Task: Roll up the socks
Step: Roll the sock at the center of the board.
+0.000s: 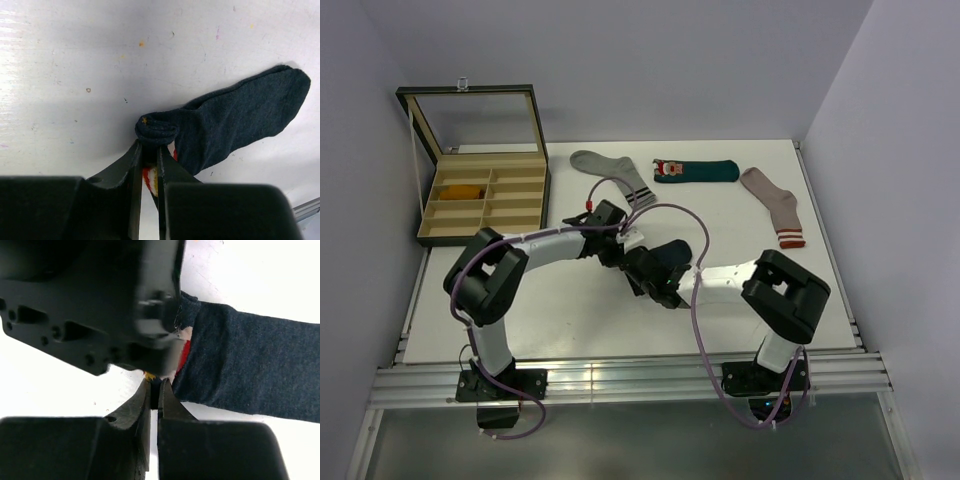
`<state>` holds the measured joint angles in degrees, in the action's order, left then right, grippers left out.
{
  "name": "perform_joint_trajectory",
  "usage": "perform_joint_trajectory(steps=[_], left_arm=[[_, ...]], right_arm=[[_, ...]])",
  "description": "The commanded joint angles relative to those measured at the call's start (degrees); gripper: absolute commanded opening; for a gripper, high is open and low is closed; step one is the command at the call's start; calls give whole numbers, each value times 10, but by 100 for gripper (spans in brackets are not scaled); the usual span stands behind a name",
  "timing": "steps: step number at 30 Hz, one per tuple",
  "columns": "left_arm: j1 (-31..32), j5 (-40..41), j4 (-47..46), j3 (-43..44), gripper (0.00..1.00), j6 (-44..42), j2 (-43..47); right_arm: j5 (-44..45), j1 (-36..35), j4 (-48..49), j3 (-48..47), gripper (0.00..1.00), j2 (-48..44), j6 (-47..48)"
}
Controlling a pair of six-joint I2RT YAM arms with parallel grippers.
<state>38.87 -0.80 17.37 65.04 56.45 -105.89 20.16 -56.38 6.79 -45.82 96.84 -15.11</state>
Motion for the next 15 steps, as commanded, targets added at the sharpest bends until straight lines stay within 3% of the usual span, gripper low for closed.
perform_joint_trajectory(steps=[1,2,5,6,8,9,15], left_arm=[[-8,13,0,-27,12,14,15],[-13,19,-12,-40,15,18,30],[-23,31,-38,-73,37,36,68],[-26,32,-47,-82,51,46,78],[-34,28,-75,-112,64,53,106],[-36,23,-101,-122,74,58,114],[-42,13,-163,-168,77,58,150]], right_arm=[[-53,21,0,13,0,-13,-34],[-104,43,14,21,0,-20,-40],[-248,110,44,49,0,-35,-73],[-276,126,53,60,0,-34,-80],[-348,155,88,70,0,-27,-105],[-424,188,102,73,0,-6,-116],[-649,272,229,77,0,94,-220]])
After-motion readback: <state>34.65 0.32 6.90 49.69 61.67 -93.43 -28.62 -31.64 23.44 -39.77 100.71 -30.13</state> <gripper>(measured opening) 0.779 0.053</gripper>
